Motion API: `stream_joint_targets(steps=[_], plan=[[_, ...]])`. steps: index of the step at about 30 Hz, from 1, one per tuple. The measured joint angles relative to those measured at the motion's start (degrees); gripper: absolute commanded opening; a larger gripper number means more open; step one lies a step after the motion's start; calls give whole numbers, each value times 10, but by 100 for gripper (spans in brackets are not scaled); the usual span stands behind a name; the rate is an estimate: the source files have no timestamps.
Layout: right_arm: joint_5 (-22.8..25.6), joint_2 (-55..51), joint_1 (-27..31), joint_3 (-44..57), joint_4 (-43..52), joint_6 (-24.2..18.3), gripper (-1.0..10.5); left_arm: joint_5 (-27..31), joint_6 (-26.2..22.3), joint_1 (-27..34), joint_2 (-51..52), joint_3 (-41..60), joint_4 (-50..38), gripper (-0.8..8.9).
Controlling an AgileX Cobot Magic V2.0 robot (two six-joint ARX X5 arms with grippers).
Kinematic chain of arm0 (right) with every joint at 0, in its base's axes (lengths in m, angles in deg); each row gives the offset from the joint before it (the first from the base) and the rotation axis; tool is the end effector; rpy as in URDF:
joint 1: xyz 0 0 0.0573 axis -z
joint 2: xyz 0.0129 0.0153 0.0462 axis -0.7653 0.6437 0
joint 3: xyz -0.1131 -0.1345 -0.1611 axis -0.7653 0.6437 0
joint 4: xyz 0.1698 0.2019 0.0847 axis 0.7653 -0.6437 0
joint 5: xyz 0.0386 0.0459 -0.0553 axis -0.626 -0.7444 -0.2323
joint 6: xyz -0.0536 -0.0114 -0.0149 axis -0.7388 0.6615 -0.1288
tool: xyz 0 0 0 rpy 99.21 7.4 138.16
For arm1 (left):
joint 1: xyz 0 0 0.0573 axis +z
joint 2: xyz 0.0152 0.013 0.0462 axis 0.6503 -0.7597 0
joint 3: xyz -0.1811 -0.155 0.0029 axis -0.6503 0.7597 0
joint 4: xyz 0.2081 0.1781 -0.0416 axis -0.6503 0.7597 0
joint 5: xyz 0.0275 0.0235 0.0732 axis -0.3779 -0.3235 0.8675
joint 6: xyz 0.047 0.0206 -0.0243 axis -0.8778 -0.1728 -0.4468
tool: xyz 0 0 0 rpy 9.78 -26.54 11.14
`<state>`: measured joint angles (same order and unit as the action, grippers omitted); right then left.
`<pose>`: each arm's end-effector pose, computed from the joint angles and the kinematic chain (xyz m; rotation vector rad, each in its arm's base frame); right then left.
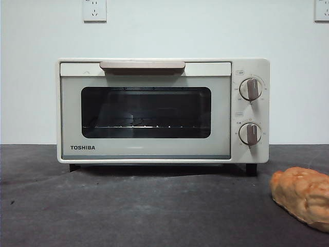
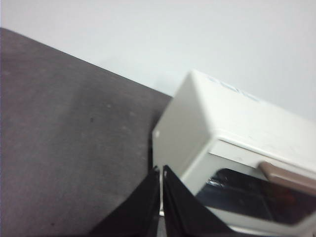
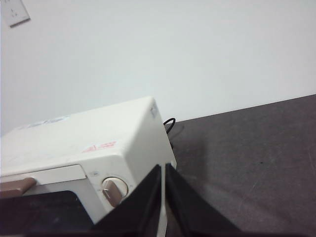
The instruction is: The left arm flap open the oven, the right arm pick bread and place it into oven, the left arm flap close the oven
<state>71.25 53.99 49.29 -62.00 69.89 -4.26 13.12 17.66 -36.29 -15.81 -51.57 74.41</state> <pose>0.1368 0.0081 0.2739 0.3195 0.0102 0.2076 0.1379 0.0026 0.2821 -0.4060 0.1797 -0.1201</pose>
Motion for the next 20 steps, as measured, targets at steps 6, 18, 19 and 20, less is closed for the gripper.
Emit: stream_joint_targets(steps=[6, 18, 19, 20], plan=[[-56, 115, 0, -118, -100, -54, 7, -78, -90, 0, -101, -104, 76, 18], [-112, 296, -44, -299, -363, -175, 7, -140, -203, -73, -239, -230, 230, 17], [-112, 302, -50, -304, -379, -182, 7, -140, -207, -77, -240, -232, 233, 17], [-112, 308, -59, -308, -396, -188, 7, -140, -211, -83, -240, -232, 235, 17]])
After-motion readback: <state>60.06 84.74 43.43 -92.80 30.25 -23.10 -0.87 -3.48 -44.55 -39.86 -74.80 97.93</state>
